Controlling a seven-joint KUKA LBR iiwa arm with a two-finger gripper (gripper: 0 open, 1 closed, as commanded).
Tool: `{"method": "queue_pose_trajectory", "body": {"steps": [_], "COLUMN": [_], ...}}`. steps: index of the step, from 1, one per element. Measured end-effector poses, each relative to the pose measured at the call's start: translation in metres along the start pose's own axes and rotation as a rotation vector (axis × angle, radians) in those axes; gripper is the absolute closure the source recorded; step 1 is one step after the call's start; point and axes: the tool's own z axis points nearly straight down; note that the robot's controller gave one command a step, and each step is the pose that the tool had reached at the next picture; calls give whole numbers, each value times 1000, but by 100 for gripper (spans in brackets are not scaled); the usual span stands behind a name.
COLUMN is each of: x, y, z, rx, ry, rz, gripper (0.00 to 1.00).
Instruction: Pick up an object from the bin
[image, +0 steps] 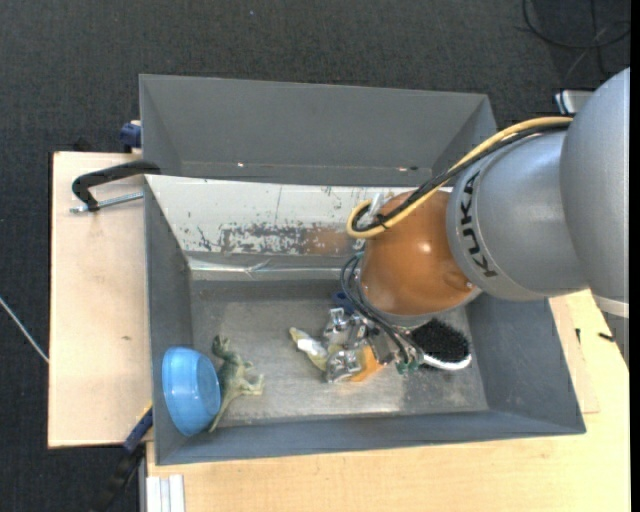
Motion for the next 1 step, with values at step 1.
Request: {"method": "queue_pose_trajectory", "body": {"steps": [1], "x": [-29], "y": [2], "z": [-139], "rx": [3], "ry": [-2], "rz": [42], "gripper": [100]}}
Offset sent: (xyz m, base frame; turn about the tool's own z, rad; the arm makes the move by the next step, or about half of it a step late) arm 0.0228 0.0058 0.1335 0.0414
